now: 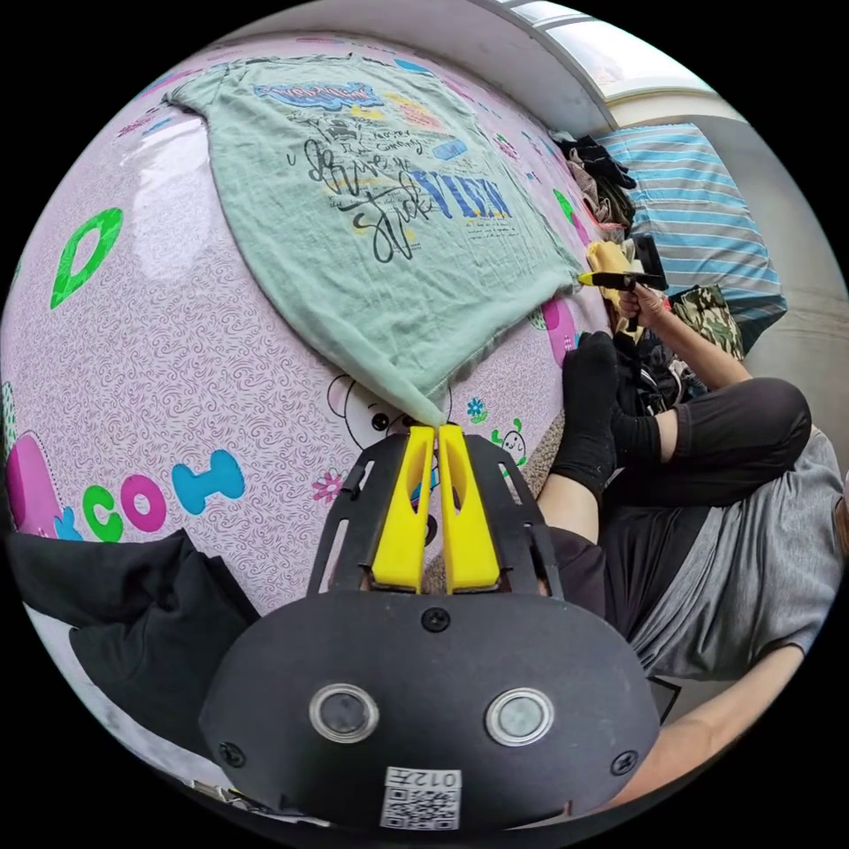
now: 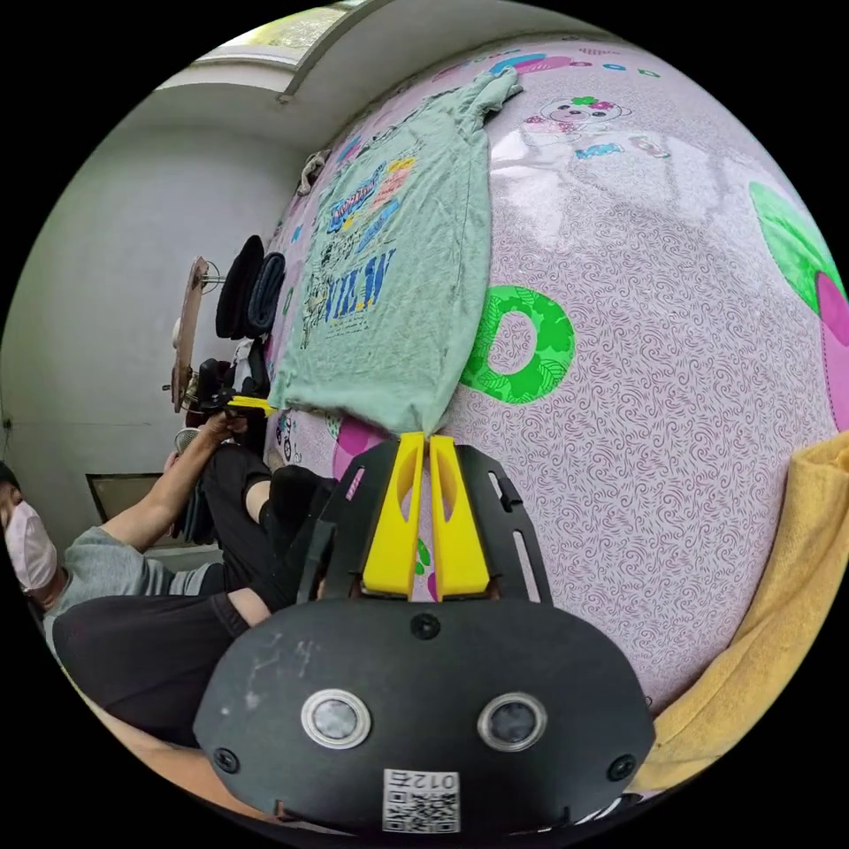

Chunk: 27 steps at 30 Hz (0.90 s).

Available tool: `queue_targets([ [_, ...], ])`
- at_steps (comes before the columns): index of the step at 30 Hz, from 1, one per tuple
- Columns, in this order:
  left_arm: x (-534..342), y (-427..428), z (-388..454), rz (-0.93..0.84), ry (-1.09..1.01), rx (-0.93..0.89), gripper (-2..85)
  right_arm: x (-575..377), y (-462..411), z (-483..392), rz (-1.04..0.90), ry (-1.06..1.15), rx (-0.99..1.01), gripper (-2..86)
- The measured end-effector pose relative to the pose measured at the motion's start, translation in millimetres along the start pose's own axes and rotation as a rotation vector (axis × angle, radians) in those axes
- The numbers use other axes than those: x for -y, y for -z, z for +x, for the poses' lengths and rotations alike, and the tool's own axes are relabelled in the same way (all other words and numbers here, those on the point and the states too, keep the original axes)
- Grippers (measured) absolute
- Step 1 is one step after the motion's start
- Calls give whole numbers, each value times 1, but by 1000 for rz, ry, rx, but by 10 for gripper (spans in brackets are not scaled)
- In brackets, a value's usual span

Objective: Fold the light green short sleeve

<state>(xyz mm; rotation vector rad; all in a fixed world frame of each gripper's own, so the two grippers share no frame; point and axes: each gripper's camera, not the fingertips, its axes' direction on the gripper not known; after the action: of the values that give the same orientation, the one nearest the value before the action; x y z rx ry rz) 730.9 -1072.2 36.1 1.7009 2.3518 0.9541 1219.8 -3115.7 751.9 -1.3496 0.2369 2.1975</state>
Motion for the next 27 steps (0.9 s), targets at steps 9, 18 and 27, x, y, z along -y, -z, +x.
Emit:
queue_targets([
  [9, -1, 22, -31, 127, 56, -170, 10, -20, 151, 70, 122, -210, 391, -5],
  [18, 36, -11, -32, -107, 110, -18, 8, -13, 188, 64, 11, -268, 220, -5],
  [27, 65, -25, -11, -235, 48, 87, 8, -12, 216, 61, -120, -240, 129, -6],
])
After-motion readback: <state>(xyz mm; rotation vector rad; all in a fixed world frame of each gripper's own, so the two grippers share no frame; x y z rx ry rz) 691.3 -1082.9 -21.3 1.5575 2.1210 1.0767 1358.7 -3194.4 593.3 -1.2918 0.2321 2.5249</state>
